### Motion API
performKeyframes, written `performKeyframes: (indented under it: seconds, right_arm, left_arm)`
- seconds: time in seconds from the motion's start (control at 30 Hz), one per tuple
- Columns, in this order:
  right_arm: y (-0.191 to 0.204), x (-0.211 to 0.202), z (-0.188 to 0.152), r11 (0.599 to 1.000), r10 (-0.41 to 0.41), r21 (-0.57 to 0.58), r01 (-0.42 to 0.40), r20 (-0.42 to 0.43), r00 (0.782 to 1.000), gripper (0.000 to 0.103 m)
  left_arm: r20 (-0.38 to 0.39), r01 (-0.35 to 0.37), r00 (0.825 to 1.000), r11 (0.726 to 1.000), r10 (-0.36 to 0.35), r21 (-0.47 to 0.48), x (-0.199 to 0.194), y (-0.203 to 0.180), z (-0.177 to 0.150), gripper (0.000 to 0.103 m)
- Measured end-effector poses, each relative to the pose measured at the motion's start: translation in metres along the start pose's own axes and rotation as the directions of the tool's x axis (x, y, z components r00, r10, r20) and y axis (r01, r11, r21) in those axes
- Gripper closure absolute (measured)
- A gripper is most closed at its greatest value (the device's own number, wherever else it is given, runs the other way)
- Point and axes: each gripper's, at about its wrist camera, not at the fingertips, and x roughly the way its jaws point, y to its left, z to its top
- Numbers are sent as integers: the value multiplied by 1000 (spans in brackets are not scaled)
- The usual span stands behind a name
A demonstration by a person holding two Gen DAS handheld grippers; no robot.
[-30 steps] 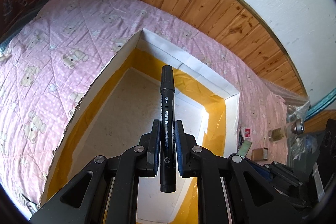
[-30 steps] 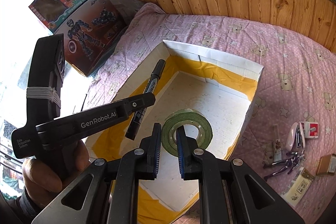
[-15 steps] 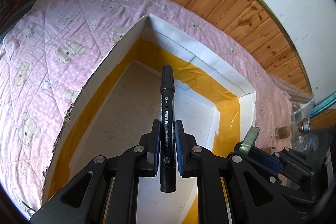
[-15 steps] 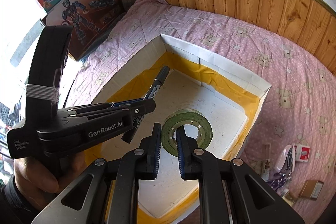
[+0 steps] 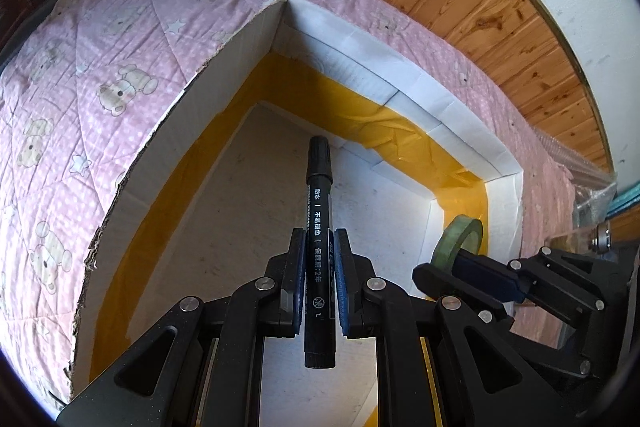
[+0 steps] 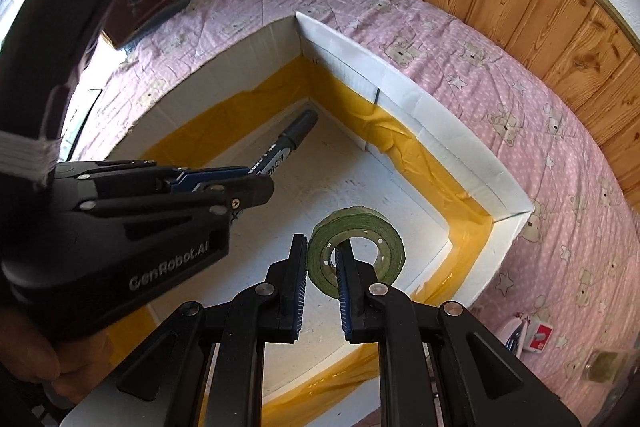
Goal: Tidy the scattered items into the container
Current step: 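Lower both tools into the box and open them to drop tape and marker, then withdraw both open tools from the box back toward the scattered items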
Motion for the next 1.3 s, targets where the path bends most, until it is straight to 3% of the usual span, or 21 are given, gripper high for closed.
performKeyframes:
  seconds: [0.17,0.33,0.67,0.87,1.03,1.3]
  right_arm:
    - [-10,9,4,999,-13,41,14,-17,1000,84]
    - [-19,10,4,994,5,109,-3,-15,1000,72]
    - [-12,-19,-9,989,34,143,-40,40,999,71]
    - [5,-40,-29,987,60,146,-72,88,994,71]
    - [25,-69,-53,990,58,115,-81,186,981,71]
    - [46,-96,-88,986,92,108,-124,268,959,71]
  left_arm:
    - [-17,23,1000,1000,-23,-12,3,2,2,89]
    - [-32,55,998,998,-56,-41,2,5,4,73]
    - [19,55,998,998,-54,-23,-22,1,-3,72]
    - [106,54,993,998,-55,17,-60,-7,-30,72]
    - [210,-18,978,997,1,79,-90,-13,-60,72]
    - [224,-16,975,994,-8,104,-107,-19,-102,72]
